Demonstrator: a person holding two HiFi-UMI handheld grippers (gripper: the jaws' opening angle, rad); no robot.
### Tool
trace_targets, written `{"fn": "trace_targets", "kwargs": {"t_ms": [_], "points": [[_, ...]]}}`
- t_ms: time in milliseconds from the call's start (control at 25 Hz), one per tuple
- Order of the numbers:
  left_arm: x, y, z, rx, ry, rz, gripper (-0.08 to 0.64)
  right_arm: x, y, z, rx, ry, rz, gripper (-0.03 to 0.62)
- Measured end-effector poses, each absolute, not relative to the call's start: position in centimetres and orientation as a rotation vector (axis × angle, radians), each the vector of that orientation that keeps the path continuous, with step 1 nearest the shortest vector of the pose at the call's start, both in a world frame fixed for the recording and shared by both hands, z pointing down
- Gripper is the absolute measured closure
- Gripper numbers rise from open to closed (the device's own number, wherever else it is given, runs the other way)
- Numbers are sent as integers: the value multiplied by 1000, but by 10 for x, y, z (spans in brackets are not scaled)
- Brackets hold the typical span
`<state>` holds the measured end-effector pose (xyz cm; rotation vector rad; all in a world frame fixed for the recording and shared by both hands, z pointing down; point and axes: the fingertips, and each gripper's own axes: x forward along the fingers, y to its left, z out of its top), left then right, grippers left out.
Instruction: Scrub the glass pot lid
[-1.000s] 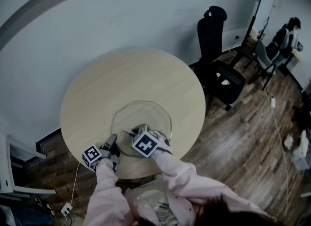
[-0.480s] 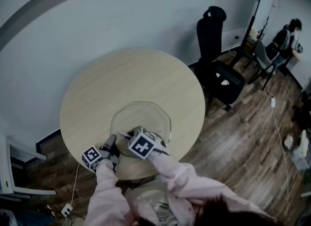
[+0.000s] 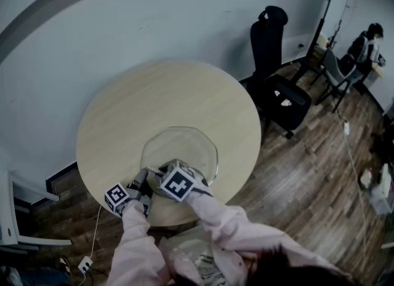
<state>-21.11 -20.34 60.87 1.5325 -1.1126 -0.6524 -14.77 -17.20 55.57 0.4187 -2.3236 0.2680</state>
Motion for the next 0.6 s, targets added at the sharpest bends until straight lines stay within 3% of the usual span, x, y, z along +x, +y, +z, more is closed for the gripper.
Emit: {"fn": "trace_targets", "kwargs": {"t_ms": [600], "points": [[-211, -202, 606, 1532, -1125, -664, 494, -151, -171, 556, 435, -2371, 371, 506]]}}
